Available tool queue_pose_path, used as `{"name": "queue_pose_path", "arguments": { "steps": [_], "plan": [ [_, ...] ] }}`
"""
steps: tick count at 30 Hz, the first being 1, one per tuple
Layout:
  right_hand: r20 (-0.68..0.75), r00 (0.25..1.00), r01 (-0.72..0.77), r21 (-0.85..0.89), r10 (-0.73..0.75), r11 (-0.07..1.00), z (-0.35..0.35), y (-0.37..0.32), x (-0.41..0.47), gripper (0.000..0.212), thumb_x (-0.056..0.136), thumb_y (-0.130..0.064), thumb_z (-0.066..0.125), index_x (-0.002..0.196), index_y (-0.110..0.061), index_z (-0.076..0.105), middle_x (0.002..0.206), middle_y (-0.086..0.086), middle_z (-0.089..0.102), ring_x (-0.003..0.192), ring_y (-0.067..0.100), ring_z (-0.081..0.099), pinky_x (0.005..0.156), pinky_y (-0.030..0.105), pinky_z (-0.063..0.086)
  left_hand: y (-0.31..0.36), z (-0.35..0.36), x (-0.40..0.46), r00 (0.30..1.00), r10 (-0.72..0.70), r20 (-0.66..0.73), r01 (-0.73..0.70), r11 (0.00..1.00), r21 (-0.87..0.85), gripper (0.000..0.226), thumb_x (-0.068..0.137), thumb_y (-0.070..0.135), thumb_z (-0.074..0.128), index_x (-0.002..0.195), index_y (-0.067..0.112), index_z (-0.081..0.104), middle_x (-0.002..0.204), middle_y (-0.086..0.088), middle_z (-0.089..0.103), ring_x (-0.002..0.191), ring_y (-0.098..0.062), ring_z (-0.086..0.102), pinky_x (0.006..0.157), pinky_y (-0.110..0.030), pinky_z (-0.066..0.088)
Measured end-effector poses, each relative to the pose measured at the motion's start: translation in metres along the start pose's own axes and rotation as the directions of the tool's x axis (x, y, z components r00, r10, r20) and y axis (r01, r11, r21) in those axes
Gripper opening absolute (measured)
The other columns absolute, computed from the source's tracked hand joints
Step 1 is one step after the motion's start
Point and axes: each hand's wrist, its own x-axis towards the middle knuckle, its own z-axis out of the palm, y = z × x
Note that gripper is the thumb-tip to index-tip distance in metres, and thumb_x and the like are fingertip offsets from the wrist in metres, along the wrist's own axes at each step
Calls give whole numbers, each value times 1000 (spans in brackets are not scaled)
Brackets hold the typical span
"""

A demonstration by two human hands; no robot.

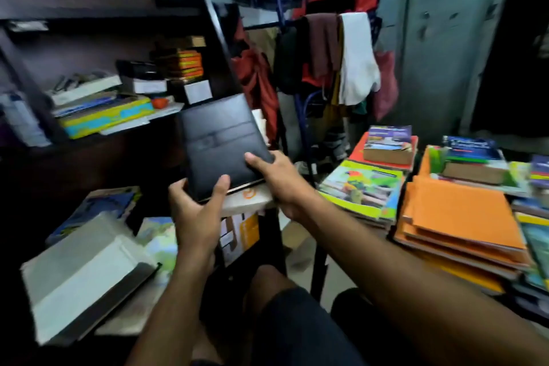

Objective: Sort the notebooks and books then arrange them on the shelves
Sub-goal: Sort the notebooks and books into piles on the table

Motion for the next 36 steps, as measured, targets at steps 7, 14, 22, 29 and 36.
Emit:
{"name": "queue_pose_path", "arguments": {
  "steps": [7,14,22,29,36],
  "plan": [
    [-343,930,-115,79,135,990,-147,-5,-16,49,83,-43,75,115,-7,65,102,14,76,88,34,75,79,54,61,21,139,-26,922,49,384,-92,991,93,72,66,78,66,114,25,56,114,-1,65,104,-22,64,92,-47,53],
    [-356,913,-322,-328,199,888,-224,16,-25,47,83,-55,67,109,-15,69,97,1,76,87,19,71,78,32,57,-3,202,-48,760,-196,620,93,976,195,44,87,60,67,109,23,59,108,5,67,99,-13,64,82,-32,50],
    [-336,932,-199,-789,-137,581,-193,-10,-39,89,93,-56,57,160,-16,15,167,6,14,153,26,10,123,46,17,-2,200,-42,736,-124,665,-69,964,255,54,82,70,63,113,25,64,111,2,68,102,-17,65,84,-35,51],
    [-165,903,105,-810,-396,577,-115,-3,-50,55,87,-43,66,136,-25,48,133,-2,50,133,20,41,124,49,13,-20,124,2,828,-31,559,-183,929,323,53,90,51,68,133,21,58,119,-3,60,104,-18,63,93,-40,54],
    [114,980,-65,-601,166,797,22,90,-16,56,88,-34,71,133,-10,50,124,4,55,115,20,53,91,26,41,-74,-40,82,964,-122,234,-124,574,809,64,90,54,63,143,23,46,136,-12,53,125,-33,52,102,-42,44]
  ]
}}
